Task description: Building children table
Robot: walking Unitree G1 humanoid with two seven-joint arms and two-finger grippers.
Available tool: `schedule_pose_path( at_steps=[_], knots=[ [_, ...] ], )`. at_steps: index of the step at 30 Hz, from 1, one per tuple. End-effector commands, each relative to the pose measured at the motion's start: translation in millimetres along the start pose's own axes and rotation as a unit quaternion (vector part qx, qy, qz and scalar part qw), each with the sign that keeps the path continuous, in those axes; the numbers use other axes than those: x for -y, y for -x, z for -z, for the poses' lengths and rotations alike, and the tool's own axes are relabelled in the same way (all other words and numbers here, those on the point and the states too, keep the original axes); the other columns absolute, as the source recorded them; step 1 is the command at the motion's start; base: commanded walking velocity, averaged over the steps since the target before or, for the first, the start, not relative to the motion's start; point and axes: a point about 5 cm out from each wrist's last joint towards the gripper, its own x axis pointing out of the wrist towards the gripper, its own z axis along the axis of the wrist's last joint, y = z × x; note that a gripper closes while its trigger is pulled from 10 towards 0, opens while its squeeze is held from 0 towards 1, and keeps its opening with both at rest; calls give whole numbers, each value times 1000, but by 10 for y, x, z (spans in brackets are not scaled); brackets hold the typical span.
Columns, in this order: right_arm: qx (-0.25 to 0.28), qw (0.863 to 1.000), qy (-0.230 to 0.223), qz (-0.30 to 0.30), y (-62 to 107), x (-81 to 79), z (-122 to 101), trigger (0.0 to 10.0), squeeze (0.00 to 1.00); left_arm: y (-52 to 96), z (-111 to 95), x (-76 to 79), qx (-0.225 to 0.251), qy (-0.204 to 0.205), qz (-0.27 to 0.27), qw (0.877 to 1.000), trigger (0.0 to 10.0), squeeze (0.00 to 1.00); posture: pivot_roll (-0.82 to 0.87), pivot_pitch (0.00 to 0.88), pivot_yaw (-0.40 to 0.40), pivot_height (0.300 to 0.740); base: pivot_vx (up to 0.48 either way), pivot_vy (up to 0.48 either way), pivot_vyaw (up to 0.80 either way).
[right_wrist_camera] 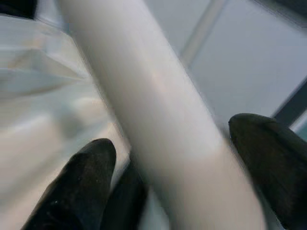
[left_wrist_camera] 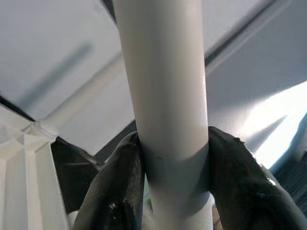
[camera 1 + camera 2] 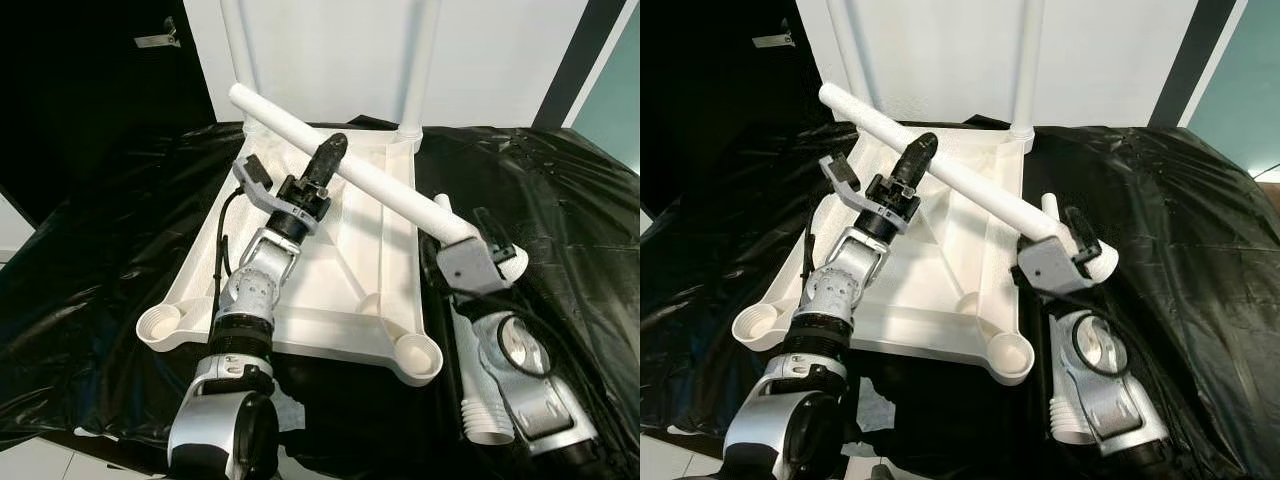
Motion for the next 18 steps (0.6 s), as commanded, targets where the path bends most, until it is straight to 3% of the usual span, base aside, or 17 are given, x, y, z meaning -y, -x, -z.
schedule_pose_path(
  at_steps=[1, 3, 5, 6, 7, 8, 17, 18],
  knots=[
    [-20, 998, -52, -43, -28, -27, -31, 10000, 0, -8, 66, 171, -25, -37, 104, 994, 0, 0, -83, 0, 33, 740, 0, 0, 0],
    [-37, 991, -93, -93, -48, -78, -31, 10000, 0, -13, 103, 262, -38, -60, 137, 988, 0, 0, -82, 0, 30, 740, 0, 0, 0],
    [-40, 988, -101, -106, -51, -89, -28, 10000, 0, -15, 106, 283, -40, -62, 145, 987, 0, 0, -82, 0, 30, 740, 0, 0, 0],
    [-47, 985, -116, -121, -58, -90, -12, 4157, 0, -23, 97, 332, -37, -58, 160, 985, 0, 0, -77, 0, 26, 740, 0, 0, 0],
    [-47, 985, -116, -121, -58, -90, -12, 4157, 0, -23, 97, 332, -37, -58, 160, 985, 0, 0, -77, 0, 26, 740, 0, 0, 0],
    [-53, 981, -130, -137, -58, -91, 5, 0, 0, -35, 76, 373, -30, -52, 169, 984, 0, 0, -73, 0, 24, 740, 0, 0, 0],
    [-67, 972, -157, -164, -88, -16, -20, 0, 0, -54, -71, 406, 12, -35, 157, 987, 0, 0, -64, 0, 22, 740, 0, 0, 0],
    [-63, 976, -142, -154, -107, 27, -52, 0, 0, -61, -93, 382, 16, -34, 141, 989, 8706, 365, -65, 0, 22, 740, 0, 0, 0]
  ],
)
